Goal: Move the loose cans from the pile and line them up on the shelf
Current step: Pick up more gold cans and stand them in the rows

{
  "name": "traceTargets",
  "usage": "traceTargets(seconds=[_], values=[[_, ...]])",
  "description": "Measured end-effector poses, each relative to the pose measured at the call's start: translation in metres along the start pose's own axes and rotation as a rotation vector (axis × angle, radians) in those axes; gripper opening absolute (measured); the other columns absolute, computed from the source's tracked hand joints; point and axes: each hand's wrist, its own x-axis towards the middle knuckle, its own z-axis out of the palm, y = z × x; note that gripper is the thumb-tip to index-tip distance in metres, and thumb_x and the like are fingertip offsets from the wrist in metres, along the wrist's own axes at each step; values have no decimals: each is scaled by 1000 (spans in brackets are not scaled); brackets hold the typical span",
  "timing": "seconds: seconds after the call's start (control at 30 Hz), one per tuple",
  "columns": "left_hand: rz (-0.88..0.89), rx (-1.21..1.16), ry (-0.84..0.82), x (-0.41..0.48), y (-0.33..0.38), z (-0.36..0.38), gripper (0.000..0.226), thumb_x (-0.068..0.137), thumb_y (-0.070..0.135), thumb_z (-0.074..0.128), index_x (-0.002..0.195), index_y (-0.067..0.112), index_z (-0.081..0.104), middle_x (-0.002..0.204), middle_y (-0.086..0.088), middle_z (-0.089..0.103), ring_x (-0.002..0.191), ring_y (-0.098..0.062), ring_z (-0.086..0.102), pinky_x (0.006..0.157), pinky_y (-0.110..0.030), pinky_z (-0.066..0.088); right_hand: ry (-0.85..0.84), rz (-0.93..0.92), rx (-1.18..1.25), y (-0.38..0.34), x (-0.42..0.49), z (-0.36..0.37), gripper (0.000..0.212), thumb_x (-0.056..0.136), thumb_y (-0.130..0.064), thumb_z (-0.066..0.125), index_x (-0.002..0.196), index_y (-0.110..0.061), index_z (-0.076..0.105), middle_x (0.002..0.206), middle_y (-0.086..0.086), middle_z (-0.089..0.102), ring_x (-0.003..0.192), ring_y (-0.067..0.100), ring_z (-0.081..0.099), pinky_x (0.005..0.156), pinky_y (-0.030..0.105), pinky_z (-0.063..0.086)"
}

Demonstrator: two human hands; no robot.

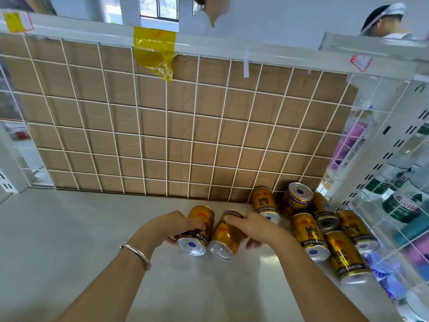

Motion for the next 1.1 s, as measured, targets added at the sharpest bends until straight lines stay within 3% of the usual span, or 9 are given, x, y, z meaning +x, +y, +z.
traceTargets(seconds=[0.07,0.17,0.23,0.33,0.43,0.57,0.73,0.9,1.1], values=[[-6,12,1,-3,-4,0,46,82,49,61,105,10,59,100,-9,69,83,-19,64,77,-25,54,-32,75,-254,-8,-10,-7,65,83,-71,43,95,-7,51,71,9,67,49,14,62,52,21,50],[-21,44,2,-6,-7,1,48,83,50,59,110,10,55,105,-11,68,92,-22,66,82,-29,56,58,5,-599,-17,-22,-12,61,84,-71,40,87,-11,57,77,5,67,64,16,61,69,28,52],[-19,90,10,-7,-5,2,51,83,52,58,113,12,52,107,-9,66,97,-22,65,85,-31,56,157,-198,-742,-20,-26,-13,54,85,-64,48,113,-20,57,99,-1,60,95,18,58,81,32,48],[8,199,58,-9,0,3,53,82,54,56,114,12,50,104,-6,59,99,-22,58,86,-30,52,-69,-468,-749,-26,-29,-13,67,85,-42,62,144,-29,33,145,-1,37,132,22,36,104,37,39],[25,243,69,-9,6,7,56,76,59,61,107,14,50,100,-4,59,96,-21,59,83,-29,52,-320,-437,-758,-22,-29,-13,73,82,-37,69,144,-34,31,144,-5,42,130,20,42,104,35,42],[35,216,73,-12,9,18,58,73,61,65,105,14,50,96,-4,59,89,-18,59,76,-25,50,-232,-177,-872,-8,-32,-12,77,69,-70,64,130,-25,48,123,-1,56,110,19,55,94,33,48],[8,111,68,-25,-1,15,67,72,58,68,117,11,52,104,-6,62,93,-18,61,79,-25,50,64,-132,-636,22,-29,3,75,77,-83,31,113,-21,53,98,-1,59,92,13,61,86,29,49],[53,-107,4,-35,-16,23,53,69,49,76,104,13,60,97,-4,69,92,-17,65,87,-28,54,-203,-161,-208,39,-38,4,74,76,-54,69,136,-26,34,126,-3,51,112,15,52,98,28,45],[112,-456,-28,-42,-25,39,56,68,39,81,109,6,62,103,-10,71,98,-22,68,94,-37,52,-327,-164,11,39,-38,-1,41,74,-31,78,105,-28,51,103,-6,62,94,10,59,78,20,51]])
